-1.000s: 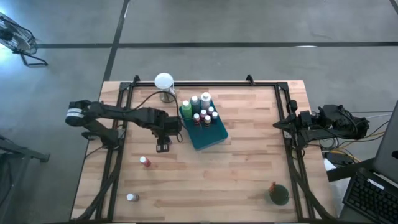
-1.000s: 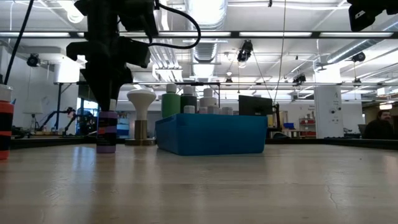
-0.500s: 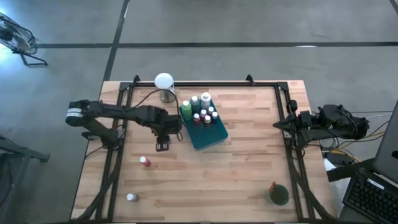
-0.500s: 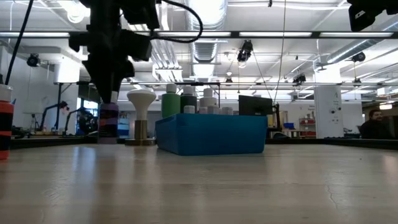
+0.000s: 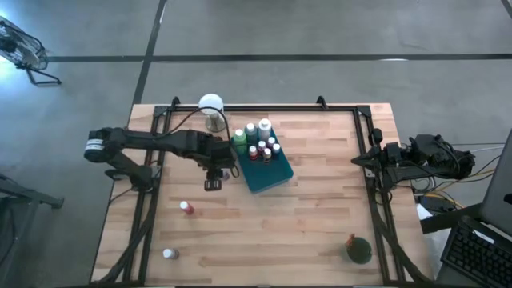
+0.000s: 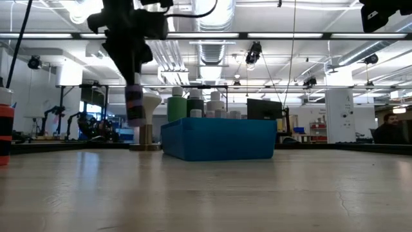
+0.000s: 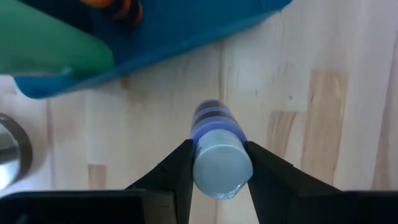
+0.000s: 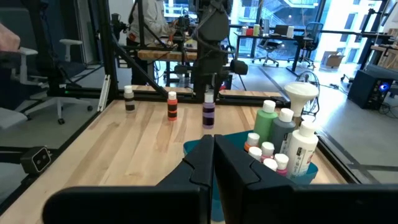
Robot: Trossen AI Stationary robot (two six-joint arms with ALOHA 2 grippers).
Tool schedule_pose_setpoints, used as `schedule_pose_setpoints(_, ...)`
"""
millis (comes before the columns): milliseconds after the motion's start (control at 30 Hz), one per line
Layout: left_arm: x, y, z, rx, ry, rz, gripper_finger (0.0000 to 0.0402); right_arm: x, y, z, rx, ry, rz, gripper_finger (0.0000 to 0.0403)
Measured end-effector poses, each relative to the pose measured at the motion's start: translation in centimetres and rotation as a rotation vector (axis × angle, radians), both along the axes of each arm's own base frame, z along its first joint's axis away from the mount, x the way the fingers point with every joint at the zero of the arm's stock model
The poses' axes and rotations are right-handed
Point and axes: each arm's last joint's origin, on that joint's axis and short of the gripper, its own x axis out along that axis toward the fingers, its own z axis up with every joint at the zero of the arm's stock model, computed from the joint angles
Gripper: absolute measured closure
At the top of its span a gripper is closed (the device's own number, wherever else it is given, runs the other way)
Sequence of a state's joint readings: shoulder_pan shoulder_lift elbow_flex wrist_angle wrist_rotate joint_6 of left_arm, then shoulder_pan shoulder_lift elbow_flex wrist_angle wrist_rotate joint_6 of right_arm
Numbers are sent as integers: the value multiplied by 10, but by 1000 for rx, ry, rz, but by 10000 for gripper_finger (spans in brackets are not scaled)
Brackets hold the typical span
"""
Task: Pick & Place Paint Supplies
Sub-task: Put the purple paint bottle into the blue bin
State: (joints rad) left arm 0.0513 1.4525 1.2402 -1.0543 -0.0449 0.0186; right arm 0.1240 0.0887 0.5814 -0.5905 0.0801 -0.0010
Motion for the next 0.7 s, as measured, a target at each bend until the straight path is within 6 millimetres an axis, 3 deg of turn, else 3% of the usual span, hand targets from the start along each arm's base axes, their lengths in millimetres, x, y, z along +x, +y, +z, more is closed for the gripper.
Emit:
schedule_pose_setpoints(533,8,2,55,44,-150,-62,276,0,0,0,0,0,0,394)
schedule_pose_setpoints(700,17,9,64,69,-186,-80,276,0,0,0,0,0,0,394)
